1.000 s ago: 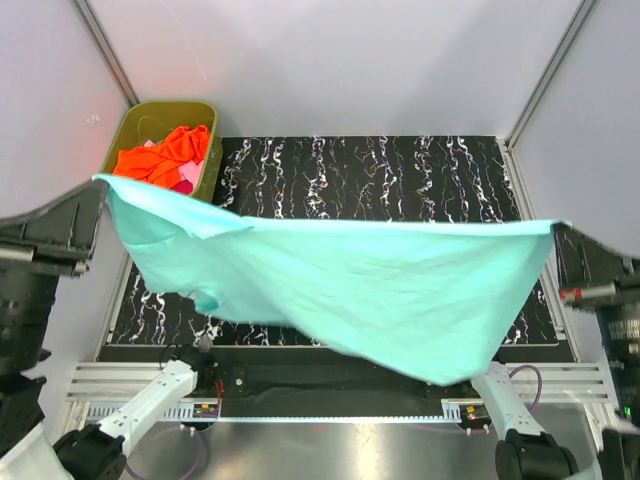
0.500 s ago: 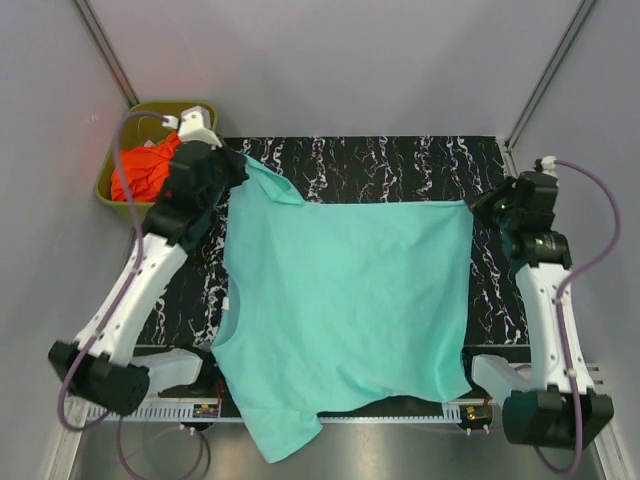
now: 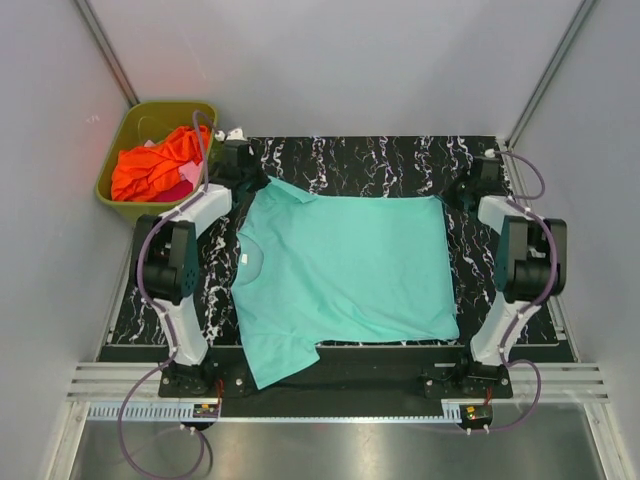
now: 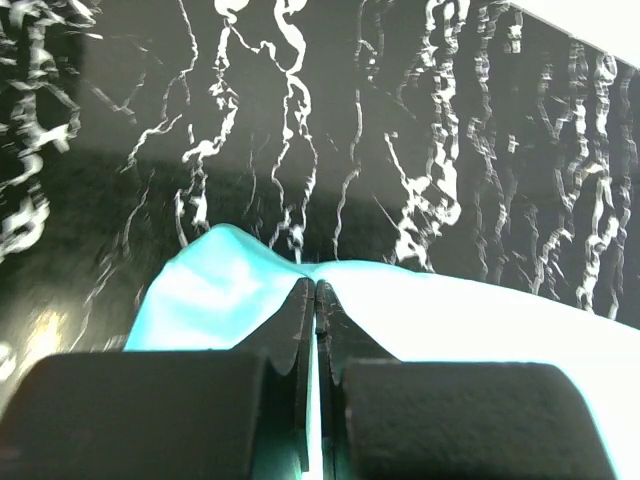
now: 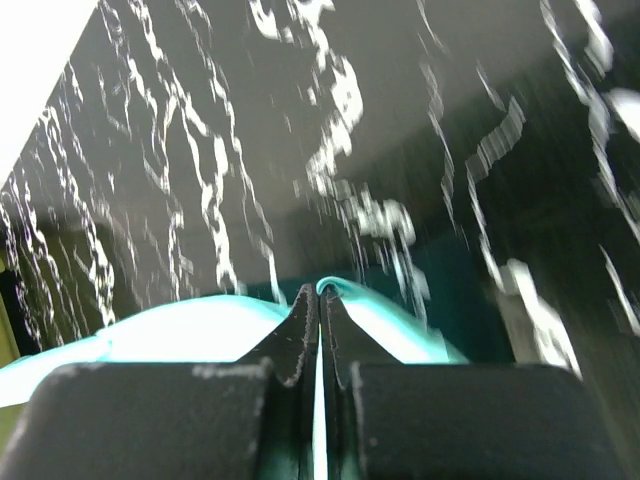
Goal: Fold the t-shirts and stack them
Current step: Flatten the tshirt out, then fold the tshirt
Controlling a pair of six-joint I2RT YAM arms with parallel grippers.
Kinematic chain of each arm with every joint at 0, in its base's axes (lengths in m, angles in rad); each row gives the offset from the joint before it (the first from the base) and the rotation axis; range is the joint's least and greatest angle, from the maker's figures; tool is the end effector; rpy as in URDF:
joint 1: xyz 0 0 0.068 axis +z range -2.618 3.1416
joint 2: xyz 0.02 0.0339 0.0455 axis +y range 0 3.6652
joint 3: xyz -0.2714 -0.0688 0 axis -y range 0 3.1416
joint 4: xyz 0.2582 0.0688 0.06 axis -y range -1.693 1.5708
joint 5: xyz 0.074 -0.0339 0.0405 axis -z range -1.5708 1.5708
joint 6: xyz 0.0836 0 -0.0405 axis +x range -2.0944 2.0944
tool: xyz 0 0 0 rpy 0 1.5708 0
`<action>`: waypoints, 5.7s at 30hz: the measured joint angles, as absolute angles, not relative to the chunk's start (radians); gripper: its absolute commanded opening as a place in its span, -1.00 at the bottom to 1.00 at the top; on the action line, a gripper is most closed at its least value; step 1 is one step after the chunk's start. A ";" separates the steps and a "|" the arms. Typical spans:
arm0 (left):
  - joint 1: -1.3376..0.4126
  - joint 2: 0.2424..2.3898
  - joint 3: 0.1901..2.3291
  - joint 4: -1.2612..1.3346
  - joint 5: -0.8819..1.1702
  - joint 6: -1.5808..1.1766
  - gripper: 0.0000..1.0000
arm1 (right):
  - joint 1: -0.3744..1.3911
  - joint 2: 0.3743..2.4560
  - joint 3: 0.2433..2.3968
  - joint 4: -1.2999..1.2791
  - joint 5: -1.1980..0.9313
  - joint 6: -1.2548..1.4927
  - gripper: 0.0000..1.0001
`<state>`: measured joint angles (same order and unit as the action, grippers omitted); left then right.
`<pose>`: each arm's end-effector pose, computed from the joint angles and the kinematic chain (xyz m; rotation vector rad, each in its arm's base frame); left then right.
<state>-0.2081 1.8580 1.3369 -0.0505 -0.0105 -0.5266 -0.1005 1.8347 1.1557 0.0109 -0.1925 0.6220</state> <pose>0.4730 -0.0990 0.2120 -0.3505 2.1431 -0.4150 0.4512 -0.0294 0.1634 0.7026 2.1599 0.4952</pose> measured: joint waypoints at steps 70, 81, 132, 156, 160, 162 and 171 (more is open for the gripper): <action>-0.212 1.549 1.102 -0.427 0.147 -0.666 -1.00 | -0.160 1.892 1.259 -0.155 -0.218 0.497 -1.00; -0.247 1.542 1.017 -0.428 0.141 -0.669 -1.00 | -0.160 1.864 1.192 -0.156 -0.194 0.493 -1.00; -0.344 1.540 0.825 -0.319 0.118 -0.832 -1.00 | 0.541 1.760 1.140 -0.137 -0.081 0.941 -0.17; -0.288 1.555 0.869 -0.313 0.139 -0.831 -1.00 | 0.719 2.003 1.230 -0.039 -0.004 1.085 -0.33; -0.267 1.560 0.891 -0.312 0.143 -0.830 -1.00 | 0.719 2.027 1.252 -0.036 0.011 1.089 -0.31; -0.258 1.568 0.902 -0.312 0.147 -0.831 -1.00 | 0.719 2.040 1.263 -0.033 0.012 1.089 -0.31; -0.243 1.589 0.930 -0.311 0.157 -0.831 -1.00 | 0.720 2.067 1.301 -0.028 0.039 1.083 -0.86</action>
